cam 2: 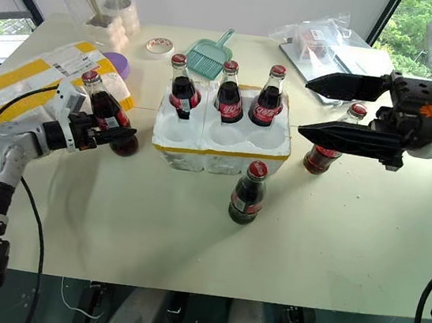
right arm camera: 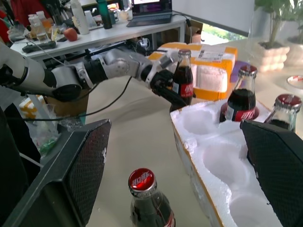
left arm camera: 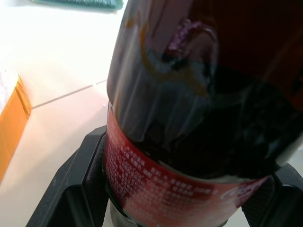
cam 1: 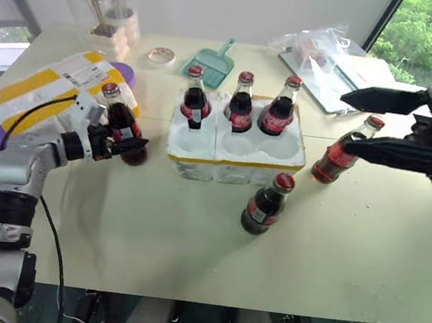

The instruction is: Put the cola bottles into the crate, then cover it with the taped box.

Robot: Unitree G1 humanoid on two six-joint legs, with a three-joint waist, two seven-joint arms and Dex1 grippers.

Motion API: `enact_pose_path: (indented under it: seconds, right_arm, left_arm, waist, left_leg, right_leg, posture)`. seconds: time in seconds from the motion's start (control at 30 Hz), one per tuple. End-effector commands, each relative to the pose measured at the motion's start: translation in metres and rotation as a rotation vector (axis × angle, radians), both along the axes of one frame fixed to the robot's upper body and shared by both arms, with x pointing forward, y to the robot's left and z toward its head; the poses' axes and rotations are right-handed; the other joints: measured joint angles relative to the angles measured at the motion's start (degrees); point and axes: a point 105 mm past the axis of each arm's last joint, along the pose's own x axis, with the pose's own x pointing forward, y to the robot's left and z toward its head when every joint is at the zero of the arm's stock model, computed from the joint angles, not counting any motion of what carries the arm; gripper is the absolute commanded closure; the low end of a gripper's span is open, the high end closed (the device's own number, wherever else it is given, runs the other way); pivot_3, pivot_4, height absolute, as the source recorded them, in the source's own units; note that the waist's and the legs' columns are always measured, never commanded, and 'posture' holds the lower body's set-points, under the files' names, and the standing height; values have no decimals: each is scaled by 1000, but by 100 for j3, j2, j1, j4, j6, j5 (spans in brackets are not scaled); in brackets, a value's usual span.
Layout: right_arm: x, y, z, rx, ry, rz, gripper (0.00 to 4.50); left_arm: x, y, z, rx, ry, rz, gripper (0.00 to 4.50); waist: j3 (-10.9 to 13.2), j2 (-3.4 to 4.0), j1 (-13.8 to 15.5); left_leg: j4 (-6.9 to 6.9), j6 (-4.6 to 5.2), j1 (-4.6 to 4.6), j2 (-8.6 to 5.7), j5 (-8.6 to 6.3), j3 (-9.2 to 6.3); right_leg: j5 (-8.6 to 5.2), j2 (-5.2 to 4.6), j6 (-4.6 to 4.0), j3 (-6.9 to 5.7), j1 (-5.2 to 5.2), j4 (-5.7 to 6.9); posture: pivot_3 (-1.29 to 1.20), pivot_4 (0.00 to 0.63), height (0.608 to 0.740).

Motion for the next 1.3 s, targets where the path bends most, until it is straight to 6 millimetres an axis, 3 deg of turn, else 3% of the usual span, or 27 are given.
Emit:
enact_pose_path:
  seconds: [0.03, 0.13, 0.23, 0.33, 0.53, 0.77, 0.87, 1.13, 1.3]
  right_arm:
    - [-7, 0, 4, -27, -70, 2, 0]
    - [-7, 0, 1, -35, -70, -3, 0]
    - [-6, -1, 0, -30, -70, -9, 0]
    - [-6, 0, -2, -27, -68, -17, 0]
    - [-8, 0, -7, -31, -70, -36, 0]
    - [-10, -1, -11, -16, -61, -69, 0]
    - [-11, -1, -13, -8, -58, -76, 0]
    - [-10, -2, -15, 1, -56, -99, 0]
    - [-6, -3, -19, -8, -54, -119, 0]
  left_arm:
    - [-11, -11, 70, -11, -161, -128, 1626]
    - [-22, -25, 98, -26, -179, -235, 1626]
    - [-25, -41, 121, -62, -199, -321, 1626]
    - [-22, -61, 128, -57, -211, -393, 1626]
    - [-8, -96, 115, -41, -194, -491, 1626]
    - [5, -119, 102, -49, -186, -536, 1626]
    - [9, -124, 99, -38, -193, -537, 1626]
    - [12, -124, 53, 167, -194, -558, 1626]
    - [13, -124, 40, 176, -192, -543, 1626]
  waist:
    - [4, -6, 7]
    - [5, -8, 14]
    - [5, -9, 11]
    - [4, -10, 9]
    - [5, -11, 3]
    - [7, -14, 4]
    - [7, -15, 7]
    - [7, -15, 7]
    - [6, -14, 8]
  left_leg:
    - [4, 0, -9, 0, 0, -2]
    - [59, 1, -76, -1, -1, -15]
    - [79, 3, -88, -17, -1, -9]
    - [80, 8, -85, -16, -2, -10]
    - [78, 0, -83, -15, 4, -6]
    - [78, 1, -84, -14, 4, -5]
    - [79, 5, -84, -14, 2, -5]
    - [79, 6, -83, -14, 1, -5]
    - [79, 7, -83, -13, 1, -6]
  right_leg:
    - [0, 0, 0, -2, -7, 3]
    - [1, 2, 1, -14, -49, 29]
    - [2, -2, 3, -13, -59, 51]
    - [3, 0, 6, -15, -59, 56]
    - [3, 2, 6, -14, -62, 63]
    - [3, 1, 6, -13, -64, 65]
    - [3, 1, 6, -13, -64, 64]
    - [3, 0, 6, -12, -63, 64]
    - [3, -1, 6, -11, -63, 64]
  posture:
    - [0, 150, 738]
    - [0, 150, 738]
    - [0, 150, 738]
    - [0, 150, 738]
    - [0, 150, 738]
    - [0, 150, 738]
    - [0, 150, 738]
    - [0, 150, 738]
    - [0, 150, 738]
